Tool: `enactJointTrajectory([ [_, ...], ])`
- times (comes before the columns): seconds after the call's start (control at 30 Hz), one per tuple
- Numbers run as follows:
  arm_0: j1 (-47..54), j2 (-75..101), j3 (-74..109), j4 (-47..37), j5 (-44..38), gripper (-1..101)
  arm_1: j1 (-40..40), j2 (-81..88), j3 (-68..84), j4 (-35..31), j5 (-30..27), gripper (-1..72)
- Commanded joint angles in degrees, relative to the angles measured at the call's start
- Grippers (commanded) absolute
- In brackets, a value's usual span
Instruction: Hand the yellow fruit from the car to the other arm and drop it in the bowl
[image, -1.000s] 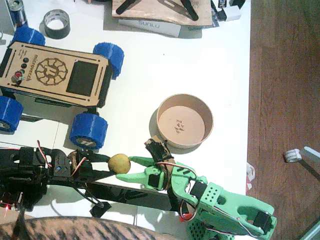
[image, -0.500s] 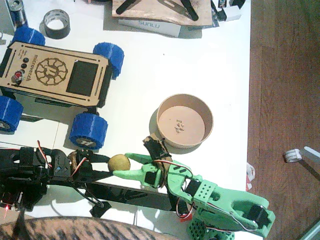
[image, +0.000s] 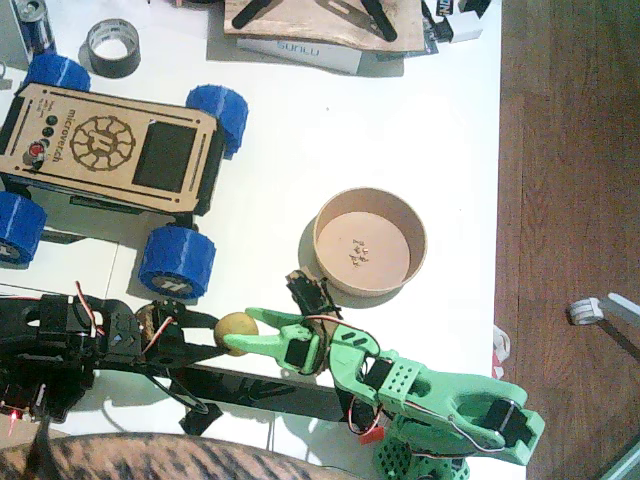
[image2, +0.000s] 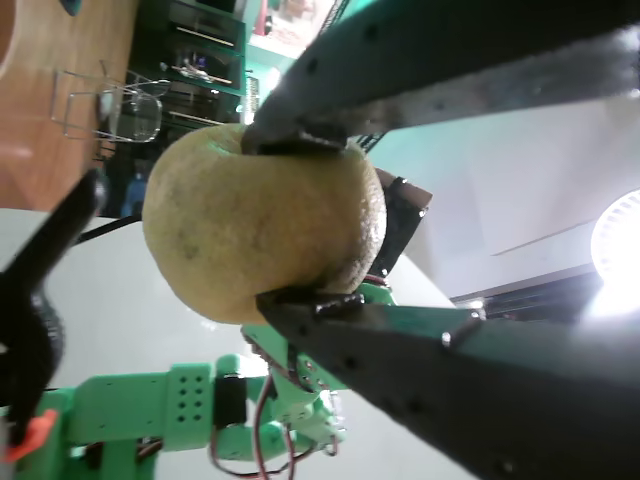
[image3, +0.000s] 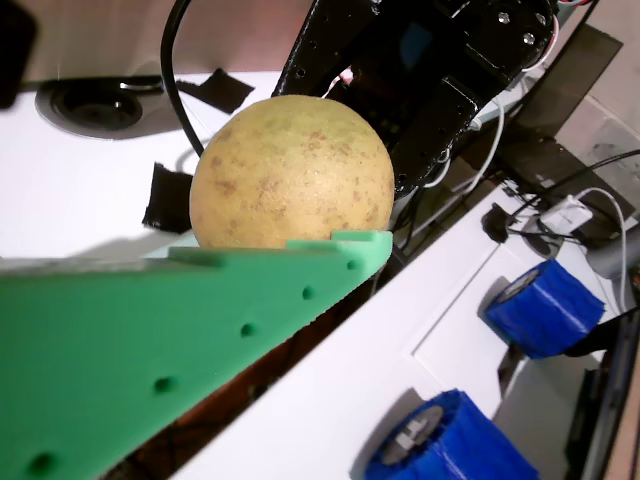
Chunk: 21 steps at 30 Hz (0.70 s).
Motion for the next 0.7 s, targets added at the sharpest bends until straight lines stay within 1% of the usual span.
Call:
enactJointTrajectory([
  [0.0, -0.62, 1.67, -4.39, 0.09, 0.79, 0, -0.18, -0.88, -0.18, -1.58, 0.97, 40.4],
  [0.1, -0.62, 1.93, -4.39, 0.09, 0.79, 0, -0.35, -2.02, -0.18, -2.81, 1.58, 40.3],
  [0.27, -0.62, 1.93, -4.39, 0.09, 0.79, 0, -0.62, -2.46, 0.18, -2.37, 3.25, 40.3],
  [0.47, -0.62, 1.93, -4.39, 0.53, 0.79, 0, -0.26, 0.53, 0.35, 1.58, 2.72, 40.1],
  [0.67, -0.62, 2.02, -4.39, 0.53, 0.79, 0, 0.18, 4.13, 0.35, 7.91, 0.7, 41.2],
])
